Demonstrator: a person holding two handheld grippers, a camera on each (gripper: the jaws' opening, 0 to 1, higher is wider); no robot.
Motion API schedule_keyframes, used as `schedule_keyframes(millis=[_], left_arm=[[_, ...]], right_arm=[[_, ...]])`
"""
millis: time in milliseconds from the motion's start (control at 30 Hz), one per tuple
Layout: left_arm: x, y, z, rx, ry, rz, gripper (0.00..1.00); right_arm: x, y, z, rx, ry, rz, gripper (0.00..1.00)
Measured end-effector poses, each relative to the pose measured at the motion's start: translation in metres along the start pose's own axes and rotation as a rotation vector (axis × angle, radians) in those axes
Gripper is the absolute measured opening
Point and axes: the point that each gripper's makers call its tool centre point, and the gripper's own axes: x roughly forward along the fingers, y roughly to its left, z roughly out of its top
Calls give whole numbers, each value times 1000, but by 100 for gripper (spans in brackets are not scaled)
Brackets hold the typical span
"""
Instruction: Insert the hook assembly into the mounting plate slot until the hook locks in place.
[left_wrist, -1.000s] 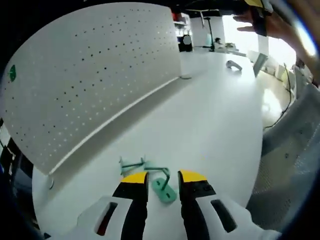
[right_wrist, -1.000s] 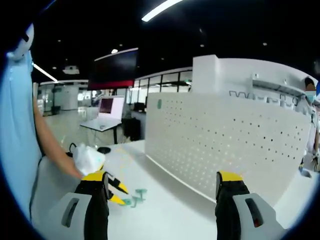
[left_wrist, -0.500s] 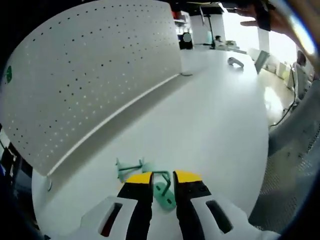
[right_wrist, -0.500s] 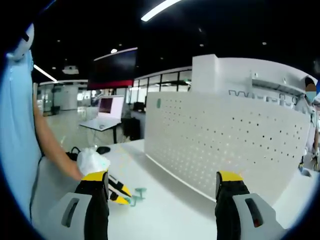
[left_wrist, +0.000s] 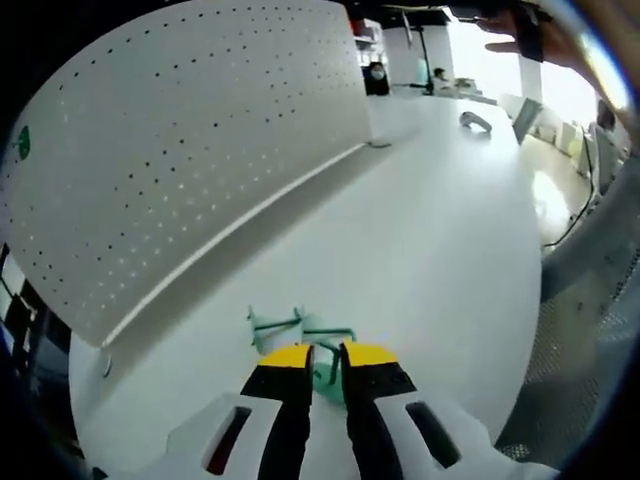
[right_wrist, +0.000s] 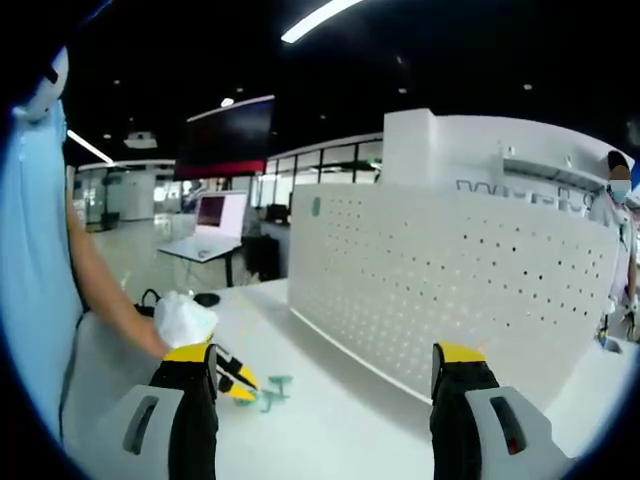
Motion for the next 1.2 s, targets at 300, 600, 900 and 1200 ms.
schedule_keyframes(millis=[300, 600, 900, 1200], left_arm=[[-1, -2, -3, -10, 4, -14, 11], [5, -14, 7, 1, -21, -52, 10], [7, -17, 8, 16, -14, -54, 8], [7, -10, 9, 11, -14, -36, 5]], right_arm=[[-1, 1, -1, -1, 6, 0, 90], [-4, 1, -1, -1, 5, -7, 90], [-5, 1, -1, 2, 4, -9, 90], [-4, 1, -3, 6, 4, -6, 90]])
